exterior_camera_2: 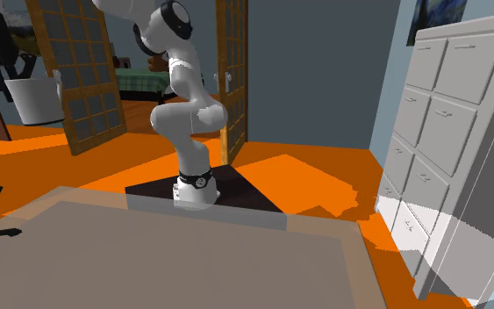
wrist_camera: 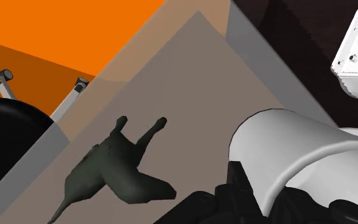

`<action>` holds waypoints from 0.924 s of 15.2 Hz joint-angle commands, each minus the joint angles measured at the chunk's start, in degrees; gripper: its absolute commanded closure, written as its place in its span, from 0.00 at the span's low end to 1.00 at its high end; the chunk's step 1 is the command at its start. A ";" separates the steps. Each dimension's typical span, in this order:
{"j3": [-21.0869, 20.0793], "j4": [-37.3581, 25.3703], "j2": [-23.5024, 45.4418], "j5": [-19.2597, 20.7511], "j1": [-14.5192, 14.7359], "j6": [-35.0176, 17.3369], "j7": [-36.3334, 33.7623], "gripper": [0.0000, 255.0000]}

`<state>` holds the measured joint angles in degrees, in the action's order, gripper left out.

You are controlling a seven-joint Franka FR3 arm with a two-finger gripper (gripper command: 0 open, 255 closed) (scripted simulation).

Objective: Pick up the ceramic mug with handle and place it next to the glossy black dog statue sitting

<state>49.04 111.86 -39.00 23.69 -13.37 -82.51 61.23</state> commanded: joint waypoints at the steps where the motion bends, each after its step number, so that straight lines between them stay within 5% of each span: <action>1: 3.64 -3.40 1.92 0.48 1.37 0.27 3.22 1.00; 6: 13.90 -11.23 5.72 1.44 5.81 0.70 11.06 1.00; 8: 20.66 -15.98 7.75 1.52 9.80 1.02 15.11 1.00; 14: 20.48 -10.51 6.00 2.92 8.30 -3.07 14.10 1.00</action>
<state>69.52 100.27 -32.68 26.33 -4.77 -84.71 75.50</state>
